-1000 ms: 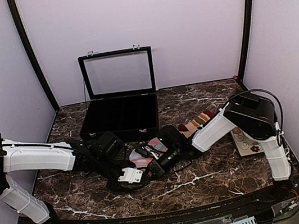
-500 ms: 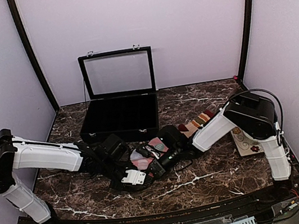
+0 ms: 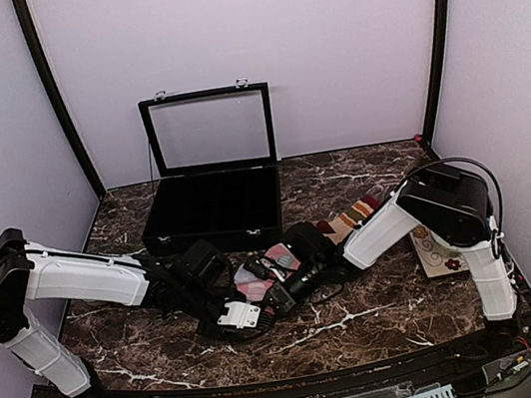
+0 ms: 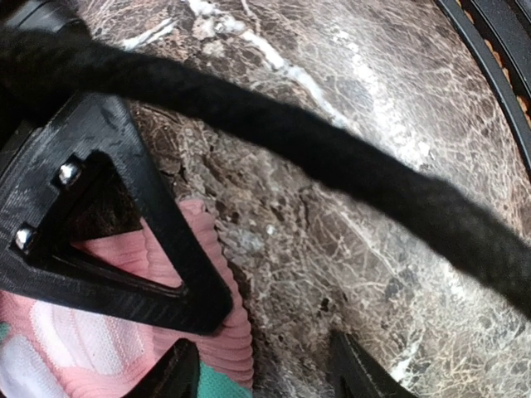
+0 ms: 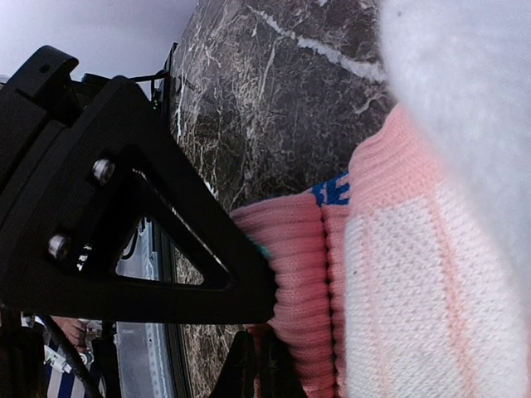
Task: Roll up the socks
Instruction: Roll the sock at the center of the board.
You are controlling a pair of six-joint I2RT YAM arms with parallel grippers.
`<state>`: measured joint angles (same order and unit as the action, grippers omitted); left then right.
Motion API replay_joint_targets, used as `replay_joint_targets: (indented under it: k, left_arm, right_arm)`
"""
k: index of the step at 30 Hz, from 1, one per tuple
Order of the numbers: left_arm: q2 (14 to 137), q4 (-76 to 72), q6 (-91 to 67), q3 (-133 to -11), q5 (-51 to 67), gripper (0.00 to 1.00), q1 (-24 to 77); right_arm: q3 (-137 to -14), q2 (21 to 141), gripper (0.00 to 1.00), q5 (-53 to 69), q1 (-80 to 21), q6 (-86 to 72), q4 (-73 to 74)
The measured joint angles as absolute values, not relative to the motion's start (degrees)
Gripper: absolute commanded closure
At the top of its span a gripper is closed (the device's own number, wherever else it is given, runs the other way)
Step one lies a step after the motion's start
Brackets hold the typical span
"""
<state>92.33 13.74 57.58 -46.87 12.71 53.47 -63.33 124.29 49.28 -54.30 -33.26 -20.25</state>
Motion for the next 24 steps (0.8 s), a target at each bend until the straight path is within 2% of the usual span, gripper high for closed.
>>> replay_joint_targets:
  k: [6, 24]
  left_arm:
    - [90.65, 13.76, 55.90, -46.89, 12.60, 0.39, 53.45]
    - [92.82, 11.62, 55.37, -46.87, 12.08, 0.51, 53.19]
  right_arm:
    - [-63.13, 124.29, 1.00, 49.32, -54.28, -33.34, -20.62]
    - [-62.72, 124.29, 1.00, 49.36, -54.08, -34.89, -21.89]
